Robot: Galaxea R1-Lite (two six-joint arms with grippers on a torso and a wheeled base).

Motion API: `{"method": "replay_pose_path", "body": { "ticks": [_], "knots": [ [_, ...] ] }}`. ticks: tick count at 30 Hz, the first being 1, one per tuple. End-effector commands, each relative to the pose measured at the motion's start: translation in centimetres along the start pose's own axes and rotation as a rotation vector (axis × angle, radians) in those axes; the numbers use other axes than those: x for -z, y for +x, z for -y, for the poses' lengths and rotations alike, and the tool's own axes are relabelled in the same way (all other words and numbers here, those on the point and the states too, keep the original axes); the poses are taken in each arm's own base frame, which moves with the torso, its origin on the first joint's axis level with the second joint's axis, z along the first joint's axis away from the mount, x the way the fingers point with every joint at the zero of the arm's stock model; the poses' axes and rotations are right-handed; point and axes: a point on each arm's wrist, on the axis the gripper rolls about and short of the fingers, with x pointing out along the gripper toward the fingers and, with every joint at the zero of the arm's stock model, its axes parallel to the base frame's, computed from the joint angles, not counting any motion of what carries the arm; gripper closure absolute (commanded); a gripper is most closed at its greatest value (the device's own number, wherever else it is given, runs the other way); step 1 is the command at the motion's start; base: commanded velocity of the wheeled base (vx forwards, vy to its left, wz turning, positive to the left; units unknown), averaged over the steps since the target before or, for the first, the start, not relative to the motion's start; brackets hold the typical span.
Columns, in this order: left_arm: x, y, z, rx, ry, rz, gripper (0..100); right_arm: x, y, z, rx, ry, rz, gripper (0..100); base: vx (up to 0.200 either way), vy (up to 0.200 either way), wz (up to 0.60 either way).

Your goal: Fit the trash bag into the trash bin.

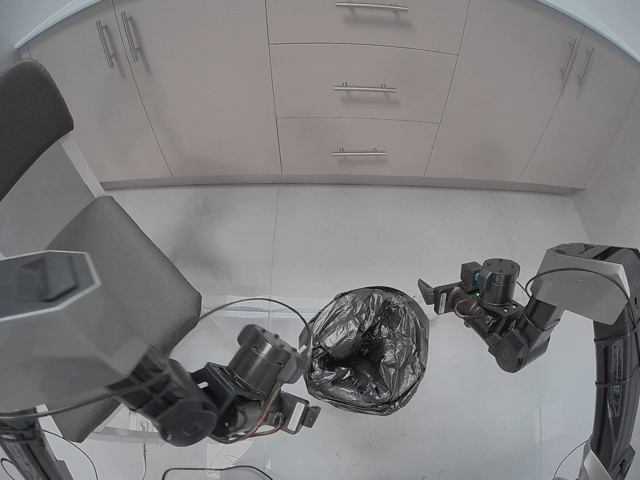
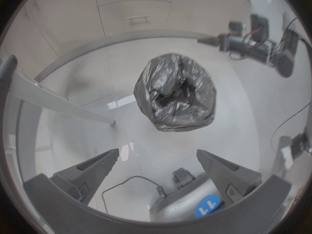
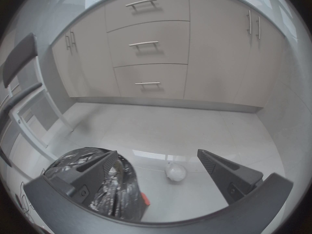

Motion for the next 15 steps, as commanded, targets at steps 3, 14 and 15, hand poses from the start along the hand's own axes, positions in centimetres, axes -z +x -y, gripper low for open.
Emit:
{"method": "replay_pose_path", "body": {
  "ticks": [3,14,15],
  "knots": [
    [-1.5,-10.9,-2.3,0.167,-0.133,0.282,0,-3.1,5.1,6.0,0.228,0.053,-0.062,0,0.0,0.0,0.0],
    [-1.3,-10.7,-5.1,0.122,-0.205,0.375,0,-2.3,15.0,8.2,0.259,0.047,-0.172,0,0.0,0.0,0.0],
    [-1.3,-10.4,-5.2,0.119,-0.21,0.38,0,-2.0,15.7,8.2,0.259,0.048,-0.181,0,0.0,0.0,0.0]
  ]
}}
